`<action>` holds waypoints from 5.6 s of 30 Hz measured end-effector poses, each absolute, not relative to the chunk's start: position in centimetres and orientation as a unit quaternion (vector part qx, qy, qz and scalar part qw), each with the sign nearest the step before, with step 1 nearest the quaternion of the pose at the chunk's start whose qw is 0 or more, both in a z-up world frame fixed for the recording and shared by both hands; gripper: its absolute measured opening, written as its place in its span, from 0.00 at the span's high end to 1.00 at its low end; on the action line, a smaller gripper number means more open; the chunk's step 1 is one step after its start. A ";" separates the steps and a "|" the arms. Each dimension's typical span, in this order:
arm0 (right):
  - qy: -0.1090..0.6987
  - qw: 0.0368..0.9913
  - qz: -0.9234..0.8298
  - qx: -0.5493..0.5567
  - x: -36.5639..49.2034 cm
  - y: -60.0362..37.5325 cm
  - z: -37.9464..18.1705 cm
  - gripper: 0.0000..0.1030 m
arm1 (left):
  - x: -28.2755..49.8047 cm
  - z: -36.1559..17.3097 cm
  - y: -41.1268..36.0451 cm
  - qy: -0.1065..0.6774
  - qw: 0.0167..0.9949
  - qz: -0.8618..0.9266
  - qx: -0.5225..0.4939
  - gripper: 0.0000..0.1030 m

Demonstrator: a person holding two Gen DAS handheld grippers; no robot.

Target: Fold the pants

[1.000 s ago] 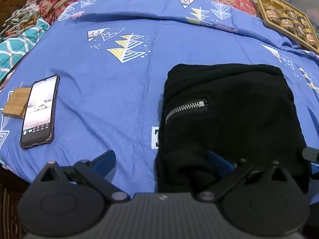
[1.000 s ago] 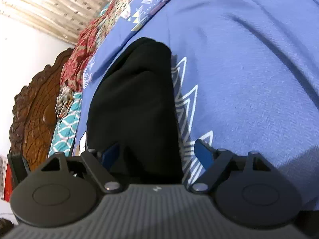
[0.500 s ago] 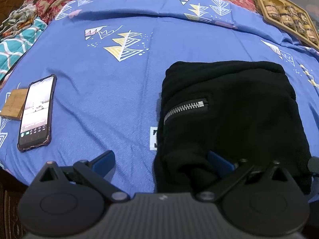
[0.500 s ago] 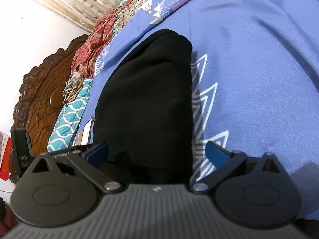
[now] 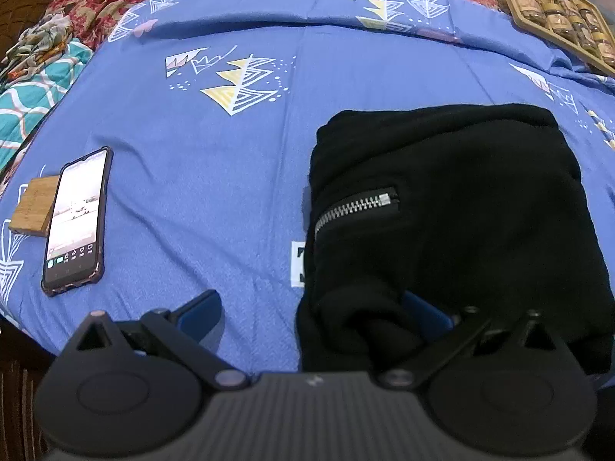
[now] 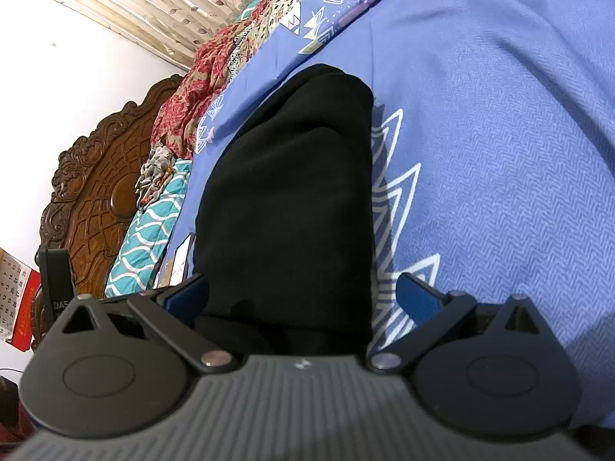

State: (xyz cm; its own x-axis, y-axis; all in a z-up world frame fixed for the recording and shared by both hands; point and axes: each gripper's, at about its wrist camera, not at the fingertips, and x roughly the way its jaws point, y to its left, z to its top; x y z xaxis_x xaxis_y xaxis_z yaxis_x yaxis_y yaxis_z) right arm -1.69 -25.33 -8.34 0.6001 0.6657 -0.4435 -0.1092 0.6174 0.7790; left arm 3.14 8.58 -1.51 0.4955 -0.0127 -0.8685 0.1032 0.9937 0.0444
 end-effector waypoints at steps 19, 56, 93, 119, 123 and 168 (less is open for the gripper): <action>0.377 0.820 0.250 0.351 -2.0 -25.2 -8.3 0.00 | 3.8 -2.5 9.9 0.515 0.856 -0.048 -0.001 0.00; 0.374 0.838 0.205 0.339 0.8 -27.0 -6.2 0.11 | 7.9 -3.3 14.1 0.524 0.815 -0.177 -0.171 0.00; 0.387 0.849 0.209 0.294 1.3 -24.8 -7.6 0.07 | 7.1 -4.4 14.5 0.527 0.801 -0.205 -0.195 0.00; 0.382 0.853 0.214 0.285 1.0 -24.9 -7.8 0.07 | 7.0 -4.3 13.9 0.536 0.793 -0.210 -0.200 0.00; 0.384 0.852 0.215 0.285 1.0 -25.0 -7.8 0.07 | 7.0 -4.1 14.1 0.536 0.793 -0.210 -0.201 0.00; 0.282 0.913 0.033 0.292 16.4 -35.9 -3.3 0.28 | 20.6 3.2 -3.1 0.361 0.921 -0.146 -0.022 0.29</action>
